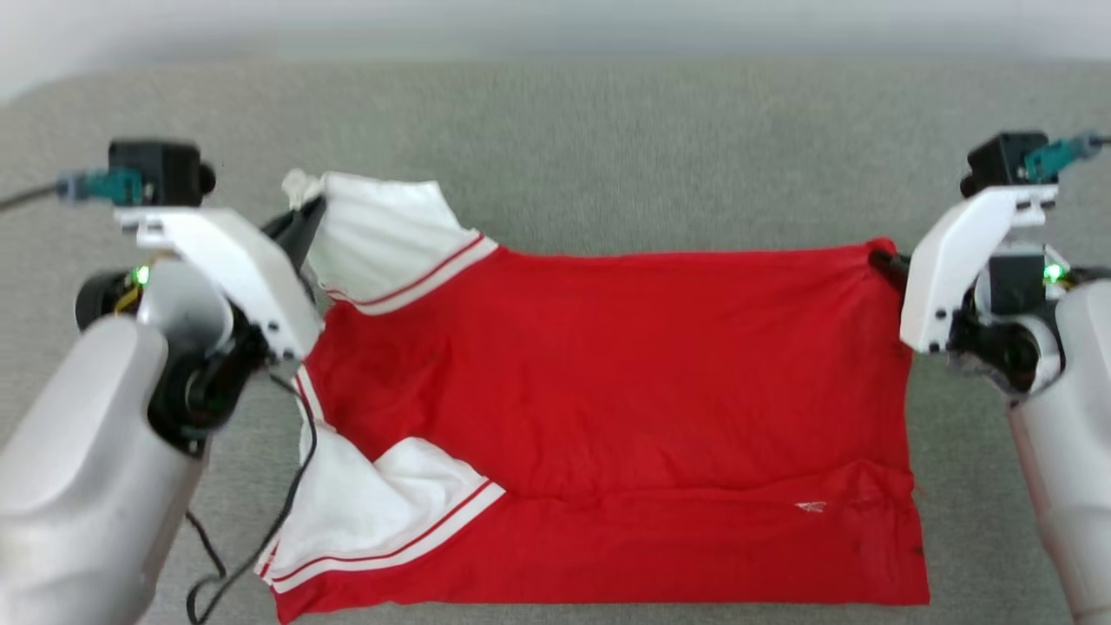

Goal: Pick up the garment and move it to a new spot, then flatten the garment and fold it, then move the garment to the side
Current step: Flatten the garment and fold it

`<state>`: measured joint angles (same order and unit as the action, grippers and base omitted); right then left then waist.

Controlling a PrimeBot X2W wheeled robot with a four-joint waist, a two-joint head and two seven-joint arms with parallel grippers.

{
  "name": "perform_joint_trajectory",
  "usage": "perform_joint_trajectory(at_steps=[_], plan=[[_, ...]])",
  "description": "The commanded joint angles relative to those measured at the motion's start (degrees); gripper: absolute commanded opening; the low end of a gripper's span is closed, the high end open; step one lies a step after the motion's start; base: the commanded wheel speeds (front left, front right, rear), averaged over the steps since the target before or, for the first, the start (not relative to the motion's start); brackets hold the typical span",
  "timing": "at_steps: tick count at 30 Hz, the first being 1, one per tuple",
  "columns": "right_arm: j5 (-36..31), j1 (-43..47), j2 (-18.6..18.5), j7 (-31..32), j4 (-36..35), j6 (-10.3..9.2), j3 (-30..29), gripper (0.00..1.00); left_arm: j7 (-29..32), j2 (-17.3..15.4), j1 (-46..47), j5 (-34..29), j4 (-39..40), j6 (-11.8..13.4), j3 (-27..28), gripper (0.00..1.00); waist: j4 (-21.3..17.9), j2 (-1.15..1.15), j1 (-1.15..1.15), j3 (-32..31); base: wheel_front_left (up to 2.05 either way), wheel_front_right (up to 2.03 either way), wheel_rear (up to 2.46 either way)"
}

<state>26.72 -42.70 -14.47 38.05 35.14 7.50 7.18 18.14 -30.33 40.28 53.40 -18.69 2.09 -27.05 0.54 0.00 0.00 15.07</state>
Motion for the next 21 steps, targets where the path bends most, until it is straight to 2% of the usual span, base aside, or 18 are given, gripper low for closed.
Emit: perform_joint_trajectory(at_steps=[1, 10, 13, 18, 19, 20, 21], plan=[[0.33, 2.4, -0.79, -1.14, -1.42, -0.02, -0.11, 0.0, -1.72, -0.47, -3.03, 0.41, 1.06, 0.74, 0.88, 0.0, 0.7, 0.0, 0.0, -3.89, 0.0, 0.0, 0.0], [1.06, 17.23, -0.05, -5.52, -8.44, -0.03, -2.48, 0.0, -7.87, -1.48, -22.65, 4.15, 7.97, 5.21, 3.89, 0.0, 0.78, 0.0, 0.0, -10.68, 0.0, 0.0, 0.0], [1.22, 22.64, 0.85, -6.27, -9.5, -0.04, -4.0, 0.0, -9.25, -0.59, -28.76, 5.38, 8.55, 6.23, 3.84, 0.0, 0.55, 0.0, 0.0, -11.75, 0.0, 0.0, 0.0], [2.05, 29.8, 2.25, -8.06, -10.41, -0.03, -5.71, 0.0, -10.01, 1.76, -35.62, 7.66, 6.53, 6.47, 2.72, 0.0, -0.11, 0.0, 0.0, -12.35, 0.0, 0.0, 0.0], [1.9, 31.22, 2.37, -8.52, -10.44, -0.03, -5.63, 0.39, -10.29, 2.3, -36.55, 7.84, 5.77, 6.68, 2.6, 0.11, -0.3, 0.0, 0.0, -12.51, 0.0, 0.0, 0.0], [2.04, 32.44, 2.68, -8.81, -10.48, -0.04, -5.69, 1.0, -10.65, 3.0, -37.16, 8.13, 5.09, 6.71, 2.49, 0.6, -0.41, 0.0, 0.0, -12.58, 0.0, 0.0, 0.0], [2.28, 33.57, 3.01, -9.28, -10.59, -0.03, -5.68, 1.0, -10.84, 3.58, -37.69, 8.42, 4.38, 6.62, 2.28, 1.0, -0.54, 0.0, 0.0, -12.63, 0.0, 0.0, 0.0]])
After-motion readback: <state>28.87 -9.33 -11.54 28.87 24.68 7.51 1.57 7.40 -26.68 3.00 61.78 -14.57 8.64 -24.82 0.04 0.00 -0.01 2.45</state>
